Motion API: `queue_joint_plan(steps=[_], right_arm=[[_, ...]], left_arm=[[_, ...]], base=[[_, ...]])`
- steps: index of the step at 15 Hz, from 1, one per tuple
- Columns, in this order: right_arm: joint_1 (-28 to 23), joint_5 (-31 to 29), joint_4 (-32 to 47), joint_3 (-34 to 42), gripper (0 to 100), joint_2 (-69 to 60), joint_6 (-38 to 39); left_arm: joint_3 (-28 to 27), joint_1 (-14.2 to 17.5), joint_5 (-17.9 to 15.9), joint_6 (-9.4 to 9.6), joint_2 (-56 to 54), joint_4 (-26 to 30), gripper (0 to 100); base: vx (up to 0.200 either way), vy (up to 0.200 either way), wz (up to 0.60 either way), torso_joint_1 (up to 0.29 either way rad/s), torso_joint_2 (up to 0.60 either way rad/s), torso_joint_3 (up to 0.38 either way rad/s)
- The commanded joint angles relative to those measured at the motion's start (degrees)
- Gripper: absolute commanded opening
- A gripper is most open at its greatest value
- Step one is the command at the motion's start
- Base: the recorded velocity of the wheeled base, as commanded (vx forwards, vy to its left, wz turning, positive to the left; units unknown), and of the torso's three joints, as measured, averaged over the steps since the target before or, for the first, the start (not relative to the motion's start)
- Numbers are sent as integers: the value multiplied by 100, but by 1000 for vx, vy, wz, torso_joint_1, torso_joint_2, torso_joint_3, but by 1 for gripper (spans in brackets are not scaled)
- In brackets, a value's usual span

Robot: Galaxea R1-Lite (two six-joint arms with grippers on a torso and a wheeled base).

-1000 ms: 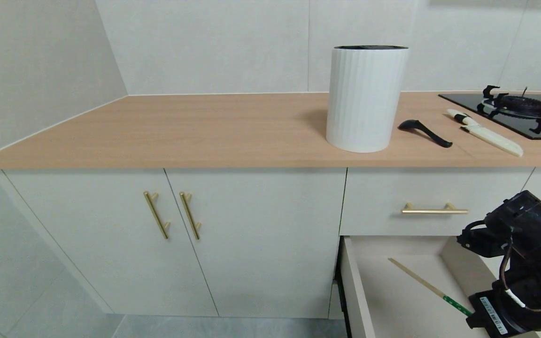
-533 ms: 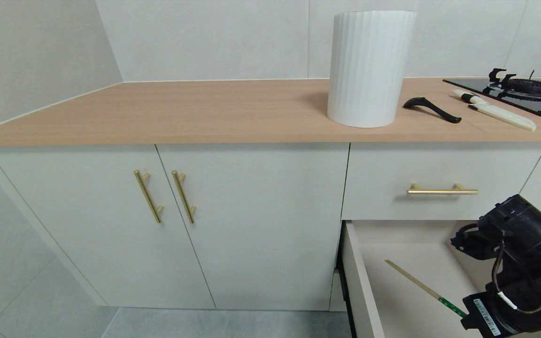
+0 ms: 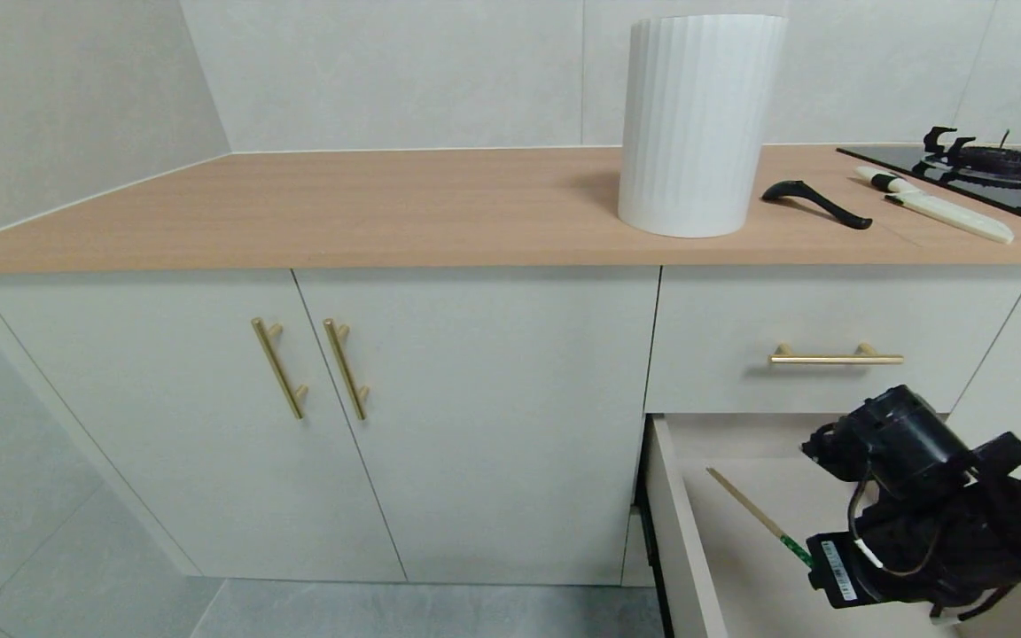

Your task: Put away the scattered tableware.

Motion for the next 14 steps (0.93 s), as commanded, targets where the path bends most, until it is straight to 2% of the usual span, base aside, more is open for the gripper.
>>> queue_joint_plan(steps=[1,5,14], right_arm=[[-4,-324,-513,97,0,1029,293],[-4,-438,-1524,387,0,1829,276],[-92,-526,-1831,440,0,2145,249]], left_arm=[[0,-4,1,-1,0,-1,100],[0,5,1,-1,0,-1,100],[0,-4,1,-1,0,-1,100]], base=[[0,0,0,0,0,0],[0,0,0,0,0,0],[0,0,0,0,0,0]])
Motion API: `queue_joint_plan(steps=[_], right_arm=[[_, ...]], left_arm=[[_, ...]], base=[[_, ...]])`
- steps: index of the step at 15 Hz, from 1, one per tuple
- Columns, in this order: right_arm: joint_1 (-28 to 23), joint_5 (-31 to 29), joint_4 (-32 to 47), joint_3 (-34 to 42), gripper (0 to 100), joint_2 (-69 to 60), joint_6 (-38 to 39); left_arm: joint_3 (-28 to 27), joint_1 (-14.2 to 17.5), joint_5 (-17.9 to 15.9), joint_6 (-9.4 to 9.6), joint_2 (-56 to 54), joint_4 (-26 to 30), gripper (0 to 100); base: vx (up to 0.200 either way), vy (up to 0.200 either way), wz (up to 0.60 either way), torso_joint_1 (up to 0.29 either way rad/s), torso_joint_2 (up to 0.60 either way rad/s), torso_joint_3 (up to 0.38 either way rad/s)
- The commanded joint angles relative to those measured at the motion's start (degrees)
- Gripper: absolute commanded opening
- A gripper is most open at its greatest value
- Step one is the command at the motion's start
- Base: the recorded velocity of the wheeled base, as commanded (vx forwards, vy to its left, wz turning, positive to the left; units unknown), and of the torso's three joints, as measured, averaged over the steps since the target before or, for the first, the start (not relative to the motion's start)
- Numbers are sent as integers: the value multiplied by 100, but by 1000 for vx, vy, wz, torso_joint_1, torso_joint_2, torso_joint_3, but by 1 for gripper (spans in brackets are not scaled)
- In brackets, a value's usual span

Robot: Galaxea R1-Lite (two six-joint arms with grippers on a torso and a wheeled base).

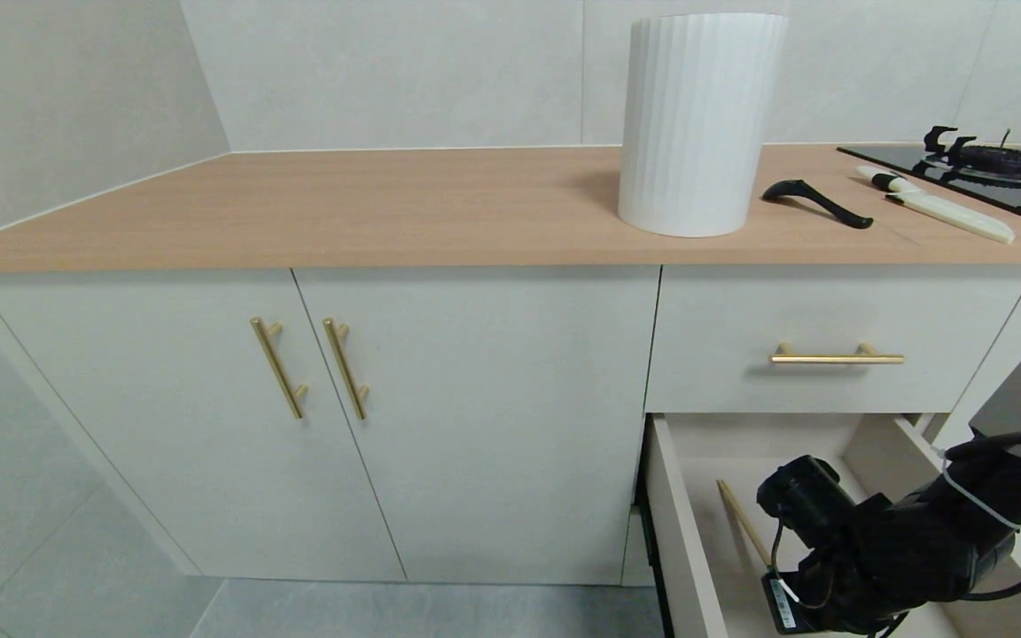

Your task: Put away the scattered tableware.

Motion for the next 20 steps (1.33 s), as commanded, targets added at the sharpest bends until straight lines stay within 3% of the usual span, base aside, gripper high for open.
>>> queue_joint_plan(steps=[1,6,7,12,15,17,19,20], right_arm=[[-1,0,3,7,0,12,6],[-1,0,-32,16,0,4,-3],[-1,0,-32,16,100,4,6],[8,9,-32,25,100,-295,6],[-1,18,153,-37,100,-1543,-241],[-1,79,715,-731,100,-2563,-601],[-168,106,2245,-2137,100,-2923,-618],[-264,106,2570,-2524,100,-2950,-645]], left_arm=[[0,-4,-2,-1,0,-1,100],[0,-4,-2,-1,0,-1,100],[0,-4,-2,-1,0,-1,100],[0,5,-2,-1,0,-1,100],[0,-4,-2,-1,0,-1,100],[0,-4,-2,-1,0,-1,100],[0,5,-2,-1,0,-1,100],[0,5,-2,-1,0,-1,100]], base=[[0,0,0,0,0,0],[0,0,0,0,0,0],[0,0,0,0,0,0],[0,0,0,0,0,0],[0,0,0,0,0,0],[0,0,0,0,0,0],[0,0,0,0,0,0],[0,0,0,0,0,0]])
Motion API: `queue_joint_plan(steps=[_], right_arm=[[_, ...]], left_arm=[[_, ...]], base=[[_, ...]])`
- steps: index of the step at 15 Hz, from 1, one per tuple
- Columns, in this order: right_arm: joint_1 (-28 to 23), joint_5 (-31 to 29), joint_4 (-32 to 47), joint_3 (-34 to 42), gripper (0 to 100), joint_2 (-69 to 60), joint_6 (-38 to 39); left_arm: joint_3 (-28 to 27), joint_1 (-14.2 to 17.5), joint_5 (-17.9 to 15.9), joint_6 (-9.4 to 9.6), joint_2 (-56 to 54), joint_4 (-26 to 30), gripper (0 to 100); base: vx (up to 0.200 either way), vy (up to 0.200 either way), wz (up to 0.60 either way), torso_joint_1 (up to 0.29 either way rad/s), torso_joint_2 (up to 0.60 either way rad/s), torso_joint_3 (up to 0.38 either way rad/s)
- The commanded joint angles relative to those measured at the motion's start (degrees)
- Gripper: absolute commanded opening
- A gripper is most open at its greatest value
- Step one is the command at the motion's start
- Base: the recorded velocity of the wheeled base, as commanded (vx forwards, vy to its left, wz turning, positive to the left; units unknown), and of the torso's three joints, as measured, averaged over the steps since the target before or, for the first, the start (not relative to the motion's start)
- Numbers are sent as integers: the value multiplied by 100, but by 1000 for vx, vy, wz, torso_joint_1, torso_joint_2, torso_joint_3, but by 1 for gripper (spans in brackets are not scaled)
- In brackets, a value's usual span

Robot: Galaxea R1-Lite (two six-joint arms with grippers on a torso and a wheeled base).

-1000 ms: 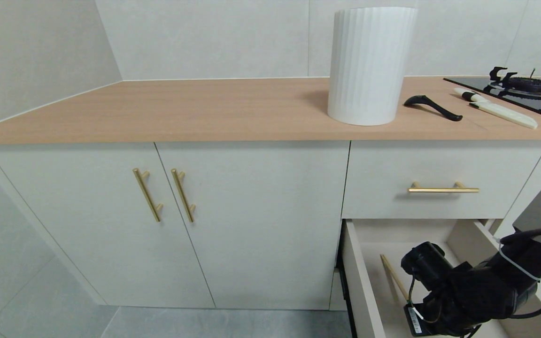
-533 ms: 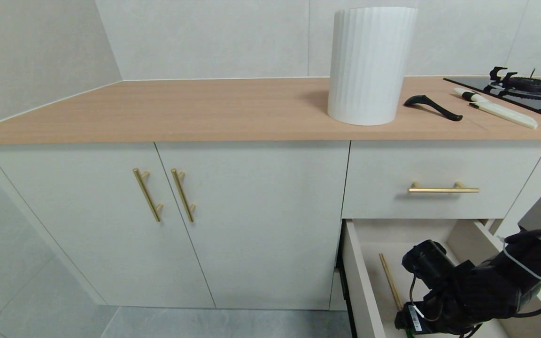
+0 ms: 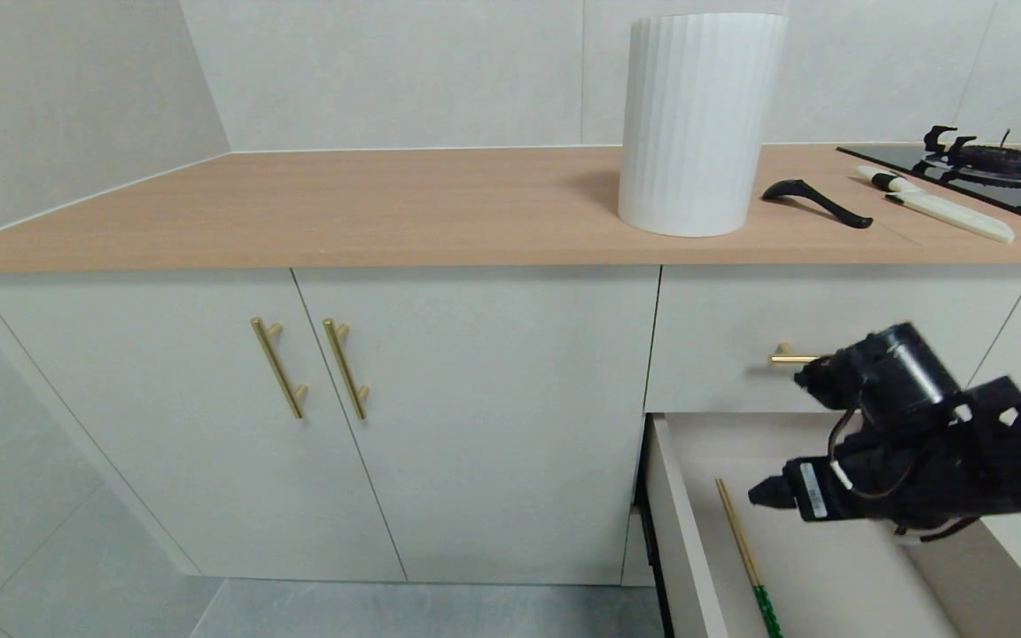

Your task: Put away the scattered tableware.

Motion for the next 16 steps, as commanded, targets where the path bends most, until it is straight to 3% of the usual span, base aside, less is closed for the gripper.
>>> queue_joint_plan(steps=[1,3,7,11,16], right_arm=[[-293,36,944,-1197,100,-775,-126],[-750,388,962,-1118,100,-890,-856],[-1154,634,962,-969,100,-1127,-1199],[-1163,634,962,-951,100,-1426,-1278],[-1163,634,962,-951,100,-1549,-1322]], left_arm=[[0,-6,1,-1,0,-1,100],[0,2,1,-1,0,-1,100],[0,2,1,-1,0,-1,100],[0,2,1,-1,0,-1,100],[0,-6,1,-1,0,-1,100]], base=[[0,0,0,0,0,0],[0,0,0,0,0,0],[0,0,0,0,0,0],[0,0,0,0,0,0],[0,0,0,30,-246,-287]])
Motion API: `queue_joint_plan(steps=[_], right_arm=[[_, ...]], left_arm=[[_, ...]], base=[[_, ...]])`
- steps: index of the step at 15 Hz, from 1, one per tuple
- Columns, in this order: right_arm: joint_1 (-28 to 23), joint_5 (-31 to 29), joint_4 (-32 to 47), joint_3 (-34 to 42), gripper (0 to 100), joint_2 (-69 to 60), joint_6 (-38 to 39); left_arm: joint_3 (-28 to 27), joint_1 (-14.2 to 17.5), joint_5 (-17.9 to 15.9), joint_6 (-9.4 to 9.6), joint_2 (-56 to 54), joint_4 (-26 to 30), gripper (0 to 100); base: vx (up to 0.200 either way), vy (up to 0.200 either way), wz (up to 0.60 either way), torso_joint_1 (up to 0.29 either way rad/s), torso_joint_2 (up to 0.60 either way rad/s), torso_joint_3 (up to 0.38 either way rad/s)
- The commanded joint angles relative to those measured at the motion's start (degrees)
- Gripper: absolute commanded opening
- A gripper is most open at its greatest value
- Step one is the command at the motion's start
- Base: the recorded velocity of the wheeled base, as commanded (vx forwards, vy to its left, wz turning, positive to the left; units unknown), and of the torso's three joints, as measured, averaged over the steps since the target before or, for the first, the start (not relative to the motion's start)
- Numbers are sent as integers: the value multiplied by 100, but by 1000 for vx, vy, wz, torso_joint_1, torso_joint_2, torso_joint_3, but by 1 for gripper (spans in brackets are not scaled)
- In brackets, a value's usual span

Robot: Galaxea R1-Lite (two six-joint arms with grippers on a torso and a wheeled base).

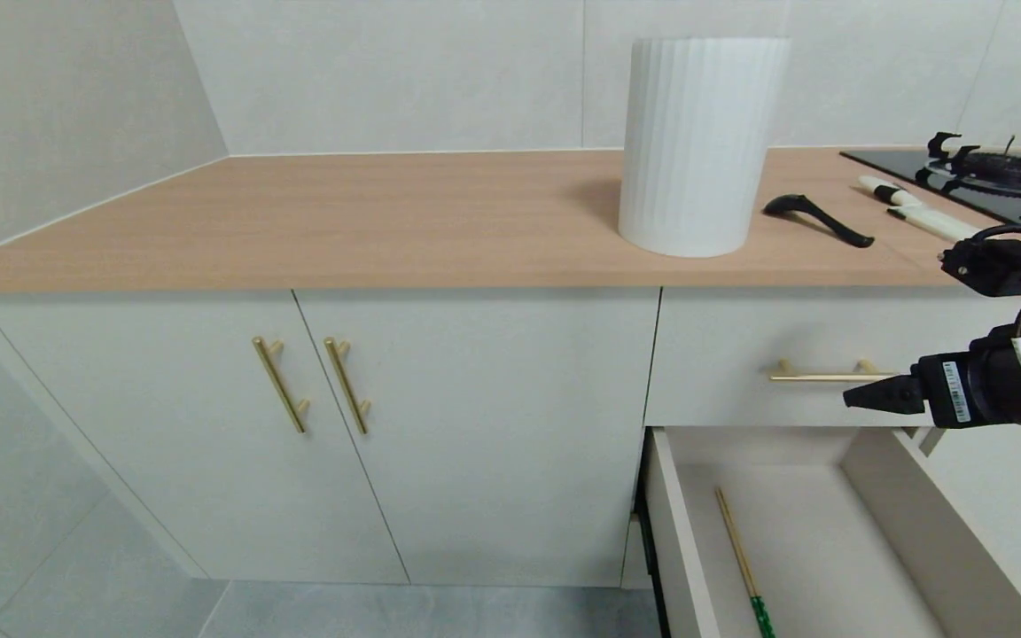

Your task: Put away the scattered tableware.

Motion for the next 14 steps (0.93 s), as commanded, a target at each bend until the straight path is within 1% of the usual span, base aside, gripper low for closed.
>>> queue_joint_plan(steps=[1,7,14], right_arm=[[10,0,-8,-8,100,-68,-3],[10,0,-16,36,100,-32,-29],[10,0,-16,36,100,-24,-29]], left_arm=[[0,0,1,-1,0,-1,100],[0,-9,1,-1,0,-1,100],[0,-9,1,-1,0,-1,100]], base=[[0,0,0,51,-559,-349],[0,0,0,117,-479,-338],[0,0,0,173,-483,-315]])
